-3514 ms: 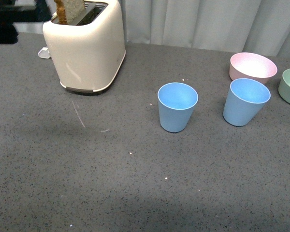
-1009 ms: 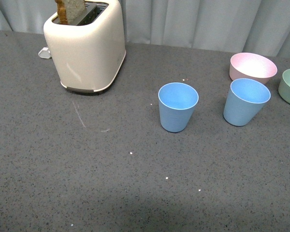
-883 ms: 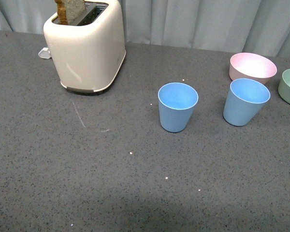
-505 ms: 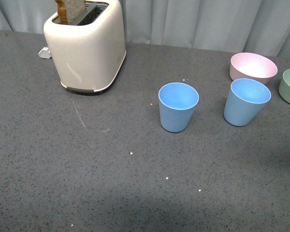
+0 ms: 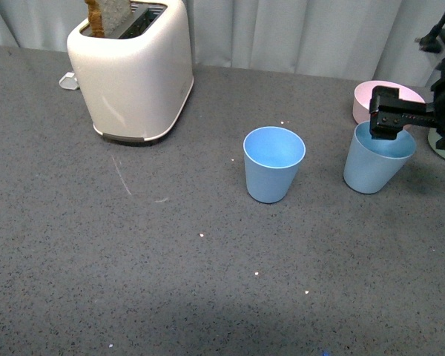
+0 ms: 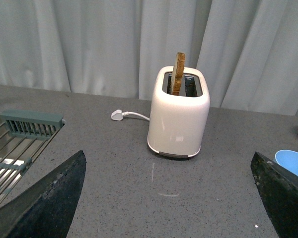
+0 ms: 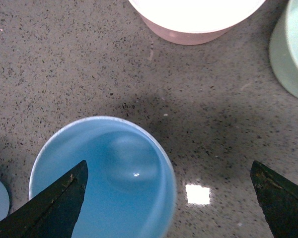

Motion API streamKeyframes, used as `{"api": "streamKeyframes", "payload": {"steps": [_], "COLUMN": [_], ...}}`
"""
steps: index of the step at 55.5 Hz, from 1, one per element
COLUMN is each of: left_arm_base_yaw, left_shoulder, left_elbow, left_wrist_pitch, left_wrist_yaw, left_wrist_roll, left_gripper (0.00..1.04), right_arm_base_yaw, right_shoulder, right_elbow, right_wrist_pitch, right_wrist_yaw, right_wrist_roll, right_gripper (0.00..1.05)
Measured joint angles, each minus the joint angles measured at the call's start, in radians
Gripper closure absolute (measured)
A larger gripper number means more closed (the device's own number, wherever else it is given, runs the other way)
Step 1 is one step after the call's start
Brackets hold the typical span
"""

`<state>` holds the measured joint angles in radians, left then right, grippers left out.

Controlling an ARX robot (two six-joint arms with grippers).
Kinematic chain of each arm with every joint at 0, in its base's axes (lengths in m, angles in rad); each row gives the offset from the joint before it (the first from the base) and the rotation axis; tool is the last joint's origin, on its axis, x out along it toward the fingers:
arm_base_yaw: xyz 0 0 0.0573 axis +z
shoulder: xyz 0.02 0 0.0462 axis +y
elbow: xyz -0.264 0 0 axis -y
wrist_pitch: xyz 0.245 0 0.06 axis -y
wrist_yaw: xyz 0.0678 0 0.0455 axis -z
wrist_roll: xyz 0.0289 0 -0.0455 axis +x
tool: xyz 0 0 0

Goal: Stack blue cups with both arms

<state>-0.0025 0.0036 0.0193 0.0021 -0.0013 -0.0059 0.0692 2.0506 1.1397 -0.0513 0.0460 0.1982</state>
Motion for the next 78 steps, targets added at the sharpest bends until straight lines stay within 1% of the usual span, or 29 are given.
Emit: {"api": "streamKeyframes", "payload": {"steps": [6, 9, 14, 15, 20, 24, 26, 29, 32, 48, 53, 57, 64, 67, 78], "left_arm_base_yaw": [0.000, 0.000, 0.000, 0.000, 0.000, 0.000, 0.000, 0.000, 0.000, 0.000, 0.000, 0.000, 0.000, 0.000, 0.000], "left_shoulder": [0.000, 0.000, 0.000, 0.000, 0.000, 0.000, 0.000, 0.000, 0.000, 0.000, 0.000, 0.000, 0.000, 0.000, 0.000], "left_elbow": [0.000, 0.000, 0.000, 0.000, 0.000, 0.000, 0.000, 0.000, 0.000, 0.000, 0.000, 0.000, 0.000, 0.000, 0.000], "left_wrist_pitch": [0.000, 0.000, 0.000, 0.000, 0.000, 0.000, 0.000, 0.000, 0.000, 0.000, 0.000, 0.000, 0.000, 0.000, 0.000], "left_wrist_yaw": [0.000, 0.000, 0.000, 0.000, 0.000, 0.000, 0.000, 0.000, 0.000, 0.000, 0.000, 0.000, 0.000, 0.000, 0.000], "left_wrist_roll": [0.000, 0.000, 0.000, 0.000, 0.000, 0.000, 0.000, 0.000, 0.000, 0.000, 0.000, 0.000, 0.000, 0.000, 0.000], "left_gripper": [0.07, 0.07, 0.07, 0.07, 0.07, 0.07, 0.07, 0.07, 0.07, 0.07, 0.07, 0.07, 0.07, 0.07, 0.07], "right_arm_base_yaw": [0.013, 0.015, 0.017, 0.016, 0.016, 0.016, 0.016, 0.013, 0.011, 0.013, 0.037, 0.085, 0.176, 0.200, 0.221], "right_shoulder": [0.064, 0.074, 0.080, 0.080, 0.080, 0.076, 0.073, 0.058, 0.042, -0.128, -0.177, -0.198, -0.170, -0.153, -0.120], "right_elbow": [0.047, 0.056, 0.068, 0.070, 0.071, 0.068, 0.065, 0.056, 0.048, 0.036, 0.046, 0.062, 0.068, 0.067, 0.067], "right_wrist_pitch": [-0.042, -0.056, -0.072, -0.075, -0.076, -0.078, -0.079, -0.082, -0.089, -0.112, -0.128, -0.143, -0.157, -0.162, -0.177], "right_wrist_yaw": [0.003, 0.003, 0.002, 0.003, -0.005, -0.032, -0.041, -0.063, -0.079, -0.222, -0.267, -0.300, -0.300, -0.295, -0.261], "right_wrist_roll": [0.020, 0.029, 0.053, 0.058, 0.076, 0.097, 0.101, 0.117, 0.129, 0.193, 0.202, 0.209, 0.233, 0.237, 0.242], "right_gripper": [0.32, 0.39, 0.57, 0.62, 0.74, 0.85, 0.89, 0.98, 1.04, 1.04, 1.04, 1.04, 1.04, 1.04, 1.04]}}
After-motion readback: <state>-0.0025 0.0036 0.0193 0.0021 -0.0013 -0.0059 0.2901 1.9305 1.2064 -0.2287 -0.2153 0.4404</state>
